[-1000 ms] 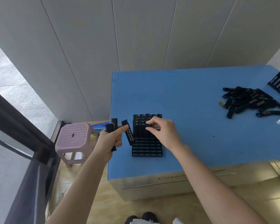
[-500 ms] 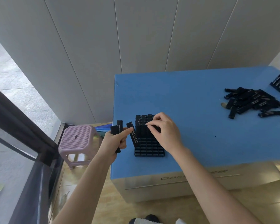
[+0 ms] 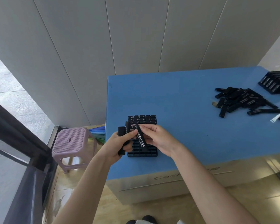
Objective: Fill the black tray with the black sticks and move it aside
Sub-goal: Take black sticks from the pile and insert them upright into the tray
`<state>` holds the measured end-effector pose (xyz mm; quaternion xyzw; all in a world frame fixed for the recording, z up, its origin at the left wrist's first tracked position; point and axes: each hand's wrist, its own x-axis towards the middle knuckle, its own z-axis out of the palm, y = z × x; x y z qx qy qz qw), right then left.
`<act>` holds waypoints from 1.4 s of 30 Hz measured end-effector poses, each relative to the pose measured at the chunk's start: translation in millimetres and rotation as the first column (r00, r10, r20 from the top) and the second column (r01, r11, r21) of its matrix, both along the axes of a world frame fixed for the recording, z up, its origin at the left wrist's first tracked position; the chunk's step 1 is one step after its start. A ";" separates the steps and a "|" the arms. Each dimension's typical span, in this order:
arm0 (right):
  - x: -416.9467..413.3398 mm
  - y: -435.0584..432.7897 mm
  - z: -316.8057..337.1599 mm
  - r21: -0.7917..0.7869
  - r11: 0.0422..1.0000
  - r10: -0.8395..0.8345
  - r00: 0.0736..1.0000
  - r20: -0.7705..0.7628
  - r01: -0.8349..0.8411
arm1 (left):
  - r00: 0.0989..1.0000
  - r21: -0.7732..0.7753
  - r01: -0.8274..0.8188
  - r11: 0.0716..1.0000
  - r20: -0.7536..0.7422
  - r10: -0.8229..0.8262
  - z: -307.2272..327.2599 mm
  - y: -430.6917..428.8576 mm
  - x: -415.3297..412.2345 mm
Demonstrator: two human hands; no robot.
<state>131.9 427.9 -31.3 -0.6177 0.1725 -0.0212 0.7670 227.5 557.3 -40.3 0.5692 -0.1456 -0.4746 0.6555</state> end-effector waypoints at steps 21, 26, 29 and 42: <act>-4.1 -29.0 -21.2 -0.711 0.575 -0.319 0.911 0.261 0.405 | 0.978 0.192 -0.156 0.969 -0.107 0.179 -8.8 9.4 1.1; -1.9 -27.9 -30.1 -0.828 0.454 -0.251 0.939 0.236 0.329 | 0.976 0.208 -0.190 0.959 -0.061 0.207 -3.9 11.0 -2.0; -2.2 -30.9 -30.5 -0.852 0.414 -0.218 0.944 0.249 0.320 | 0.976 0.182 -0.197 0.963 -0.059 0.211 -3.0 12.3 -1.4; 4.0 -44.3 -20.7 -0.945 0.293 -0.098 0.988 0.119 0.143 | 0.986 0.201 -0.160 0.967 0.078 0.147 3.2 8.4 -9.8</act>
